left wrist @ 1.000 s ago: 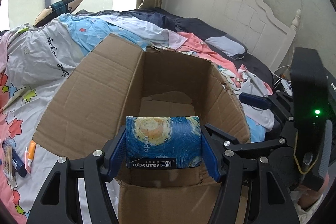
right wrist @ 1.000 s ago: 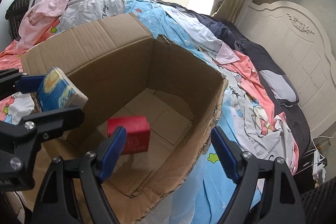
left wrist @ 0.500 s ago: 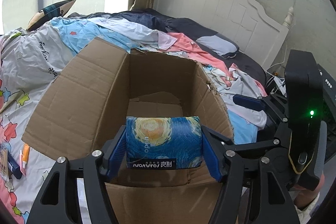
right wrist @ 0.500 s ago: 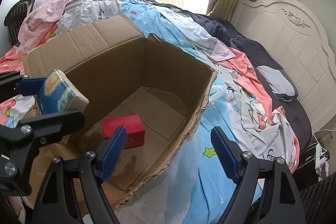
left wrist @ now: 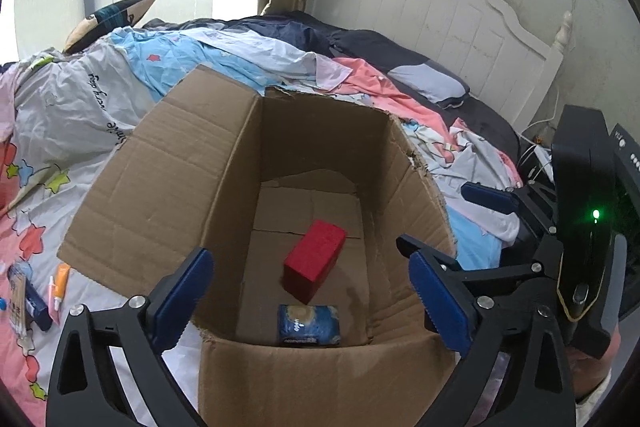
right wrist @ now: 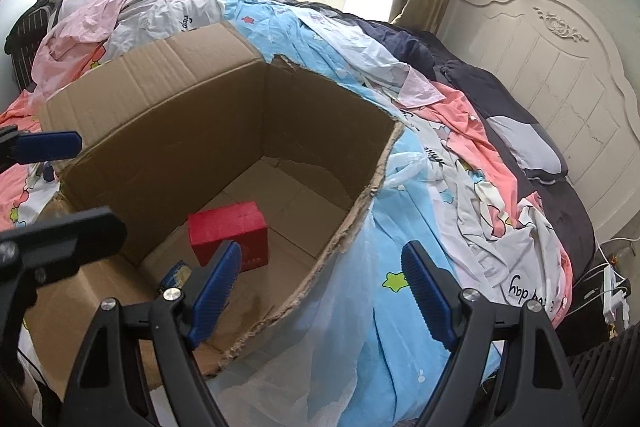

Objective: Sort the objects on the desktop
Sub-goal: 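Withdraw both grippers from the cardboard box back toward the bed objects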

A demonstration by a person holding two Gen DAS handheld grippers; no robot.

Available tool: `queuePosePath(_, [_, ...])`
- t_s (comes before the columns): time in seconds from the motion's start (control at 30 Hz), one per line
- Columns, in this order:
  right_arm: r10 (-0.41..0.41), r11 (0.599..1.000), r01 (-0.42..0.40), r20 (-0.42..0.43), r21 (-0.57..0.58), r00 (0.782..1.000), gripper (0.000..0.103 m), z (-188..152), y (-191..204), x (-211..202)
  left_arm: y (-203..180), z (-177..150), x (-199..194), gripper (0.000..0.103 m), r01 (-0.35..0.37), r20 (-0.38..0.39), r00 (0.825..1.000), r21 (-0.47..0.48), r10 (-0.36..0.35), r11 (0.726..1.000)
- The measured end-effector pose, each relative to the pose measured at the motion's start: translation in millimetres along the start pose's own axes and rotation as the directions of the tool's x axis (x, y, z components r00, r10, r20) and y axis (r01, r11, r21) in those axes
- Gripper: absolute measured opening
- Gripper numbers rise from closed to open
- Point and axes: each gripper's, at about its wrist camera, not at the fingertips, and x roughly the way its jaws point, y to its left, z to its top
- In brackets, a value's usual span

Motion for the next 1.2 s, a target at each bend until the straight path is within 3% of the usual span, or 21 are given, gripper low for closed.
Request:
queuePosePath(0.33, [0.011, 1.000, -0.011, 0.026, 0.014, 1.000, 0.080, -3, 5, -16, 15, -14, -13, 0.103, -0.061, 0.009, 0.998, -0.012, 0.062, 0.998])
queuePosePath(0.47, [0.054, 0.998, -0.055, 0.062, 0.018, 0.997, 0.080, -4, 14, -32, 22, -23, -21, 0.103, -0.087, 0.010, 0.996, -0.008, 0.087, 0.996])
queuePosePath(0.93, [0.119, 0.993, -0.117, 0.107, -0.032, 0.987, 0.080, 5, 70, -57, 63, -60, -64, 0.103, -0.215, 0.012, 0.977, 0.034, 0.215, 0.976])
queuePosePath(1.2, [0.164, 0.983, -0.153, 0.115, -0.097, 0.980, 0.080, 7, 118, -62, 106, -82, -93, 0.103, -0.266, 0.017, 0.964, -0.009, 0.267, 0.964])
